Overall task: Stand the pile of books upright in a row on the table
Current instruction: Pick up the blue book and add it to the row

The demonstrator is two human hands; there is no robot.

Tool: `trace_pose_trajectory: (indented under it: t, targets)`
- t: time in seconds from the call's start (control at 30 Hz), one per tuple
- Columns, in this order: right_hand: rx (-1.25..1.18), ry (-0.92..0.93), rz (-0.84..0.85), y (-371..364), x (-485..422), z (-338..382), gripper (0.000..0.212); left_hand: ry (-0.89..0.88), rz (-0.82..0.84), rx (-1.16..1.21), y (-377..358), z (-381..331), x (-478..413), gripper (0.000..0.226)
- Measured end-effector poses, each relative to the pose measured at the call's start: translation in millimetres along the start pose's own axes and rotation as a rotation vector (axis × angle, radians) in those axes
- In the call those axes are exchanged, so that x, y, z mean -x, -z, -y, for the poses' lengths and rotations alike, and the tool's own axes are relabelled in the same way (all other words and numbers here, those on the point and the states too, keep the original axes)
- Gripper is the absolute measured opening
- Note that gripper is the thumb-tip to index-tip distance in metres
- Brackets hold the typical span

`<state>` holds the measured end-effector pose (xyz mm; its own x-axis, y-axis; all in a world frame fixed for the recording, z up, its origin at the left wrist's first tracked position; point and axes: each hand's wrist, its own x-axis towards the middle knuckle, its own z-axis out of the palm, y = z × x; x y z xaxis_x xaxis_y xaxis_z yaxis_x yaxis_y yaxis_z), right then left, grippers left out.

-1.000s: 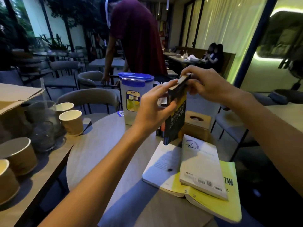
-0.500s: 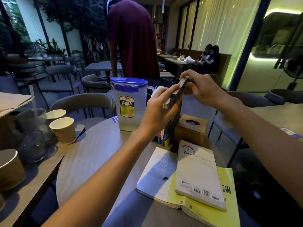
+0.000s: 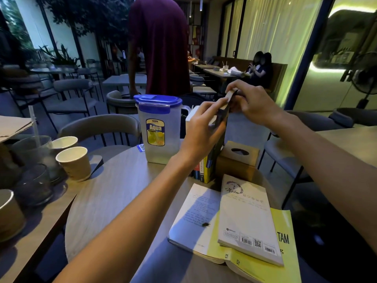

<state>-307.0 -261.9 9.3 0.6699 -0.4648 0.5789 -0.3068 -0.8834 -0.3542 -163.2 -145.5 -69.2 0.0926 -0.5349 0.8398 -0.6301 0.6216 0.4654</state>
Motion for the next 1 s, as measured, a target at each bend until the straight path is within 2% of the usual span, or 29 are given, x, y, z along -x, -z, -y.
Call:
trace_pose_trajectory:
  t: [0.2,0.4,0.57,0.77,1.0]
  targets:
    - [0.029,-0.074,0.069,-11,7,-12,0.023,0.051,0.059,-0.067,-11,14,14,0.054]
    - [0.1,-0.14,0.148,-31,12,-27,0.023,0.042,0.085,-0.464,-14,25,30,0.068]
    - [0.07,-0.163,0.158,-44,10,-31,0.026,0.018,0.146,-0.632,-2,32,31,0.075]
    - [0.114,-0.211,0.193,-54,7,-32,0.041,0.015,0.222,-0.84,4,35,17,0.083]
    - [0.111,-0.257,0.244,-60,11,-34,0.056,-0.039,0.302,-0.912,9,36,5,0.089]
